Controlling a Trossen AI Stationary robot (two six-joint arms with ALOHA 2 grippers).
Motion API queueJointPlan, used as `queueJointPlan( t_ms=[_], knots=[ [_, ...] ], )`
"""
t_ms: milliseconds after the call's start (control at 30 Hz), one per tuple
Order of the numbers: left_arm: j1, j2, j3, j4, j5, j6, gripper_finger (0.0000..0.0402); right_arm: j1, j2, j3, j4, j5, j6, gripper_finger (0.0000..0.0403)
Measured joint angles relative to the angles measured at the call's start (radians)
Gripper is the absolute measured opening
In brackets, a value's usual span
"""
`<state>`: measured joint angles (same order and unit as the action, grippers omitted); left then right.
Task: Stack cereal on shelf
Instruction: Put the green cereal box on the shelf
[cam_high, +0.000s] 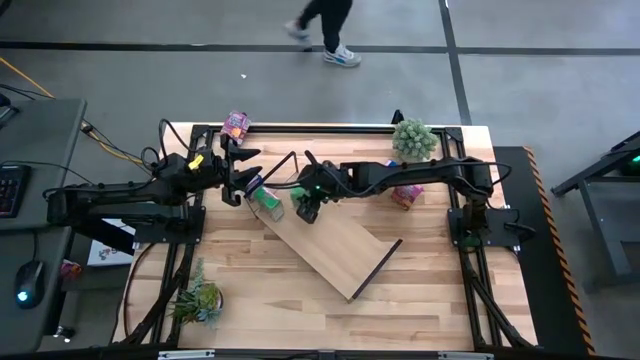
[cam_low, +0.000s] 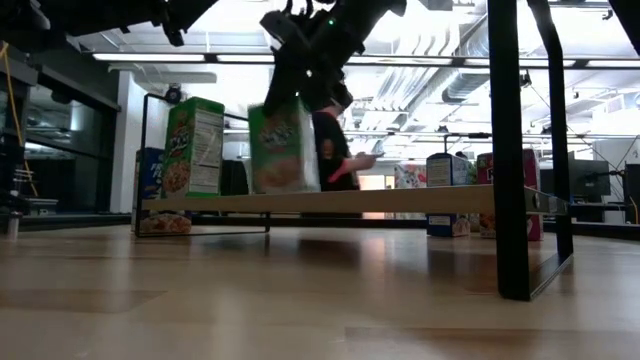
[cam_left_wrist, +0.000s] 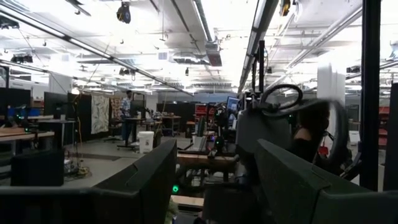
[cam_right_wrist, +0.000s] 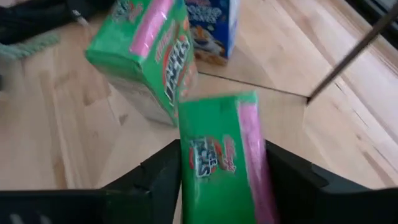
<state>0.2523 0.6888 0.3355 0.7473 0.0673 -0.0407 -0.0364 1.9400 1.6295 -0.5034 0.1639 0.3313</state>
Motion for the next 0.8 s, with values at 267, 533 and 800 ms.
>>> queueJointPlan(
  t_ms=[267,533,800],
  knots=[
    [0.0,0.0,0.0,-0.001,0.0,0.0,0.0209,-0.001,0.0,0.0,0.019,0.039,0.0,0.0224],
    [0.0,0.0,0.0,-0.001,0.0,0.0,0.0209,-0.001,0.0,0.0,0.101,0.046,-0.074,0.0225],
    [0.0,0.0,0.0,-0.013,0.0,0.0,0.0209,-0.003,-0.077,0.0,0.068,0.127,-0.21,0.0225]
  ],
)
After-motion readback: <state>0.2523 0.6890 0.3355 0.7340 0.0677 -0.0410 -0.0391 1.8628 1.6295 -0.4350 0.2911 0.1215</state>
